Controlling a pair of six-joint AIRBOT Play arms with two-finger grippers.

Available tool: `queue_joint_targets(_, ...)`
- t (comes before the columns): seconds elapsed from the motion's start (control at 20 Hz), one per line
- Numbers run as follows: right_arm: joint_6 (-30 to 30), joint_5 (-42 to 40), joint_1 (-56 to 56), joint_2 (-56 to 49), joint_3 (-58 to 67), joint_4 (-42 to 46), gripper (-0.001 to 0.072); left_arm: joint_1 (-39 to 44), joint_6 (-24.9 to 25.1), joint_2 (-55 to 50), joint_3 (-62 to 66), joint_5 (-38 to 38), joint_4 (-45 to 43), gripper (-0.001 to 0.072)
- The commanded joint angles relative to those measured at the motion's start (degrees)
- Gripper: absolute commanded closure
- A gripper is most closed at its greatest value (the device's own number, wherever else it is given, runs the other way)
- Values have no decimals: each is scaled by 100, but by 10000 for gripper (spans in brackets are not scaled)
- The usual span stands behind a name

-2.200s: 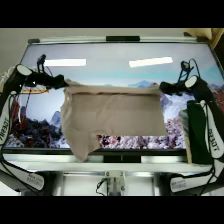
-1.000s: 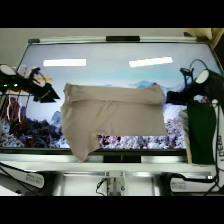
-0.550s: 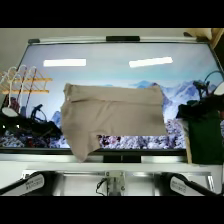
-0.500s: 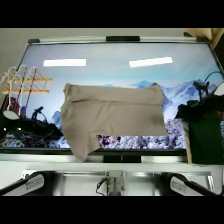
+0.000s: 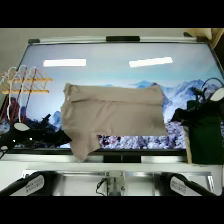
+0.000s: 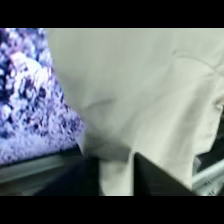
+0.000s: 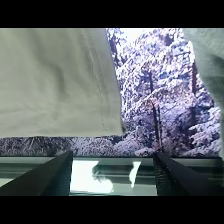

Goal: Fold the shirts.

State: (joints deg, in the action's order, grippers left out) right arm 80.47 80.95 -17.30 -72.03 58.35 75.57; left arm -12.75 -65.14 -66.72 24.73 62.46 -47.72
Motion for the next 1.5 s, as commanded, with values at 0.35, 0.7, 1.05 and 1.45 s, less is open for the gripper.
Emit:
queue_joint_targets(0.35,4,-1661,2,-11,-1703,-387,84,302,-175,44,-42,-37,192,675)
queue_joint_targets(0.7,-201,-2144,57,-485,-1860,-1331,204,302,-175,87,-2,-33,192,675)
queue_joint_targets(1.05,-824,-1690,640,-356,-802,-968,640,302,39,131,1478,291,-4,676)
queue_joint_targets(1.45,-9,-2933,1158,-1233,1263,-380,641,608,-140,-1478,4760,308,24,676)
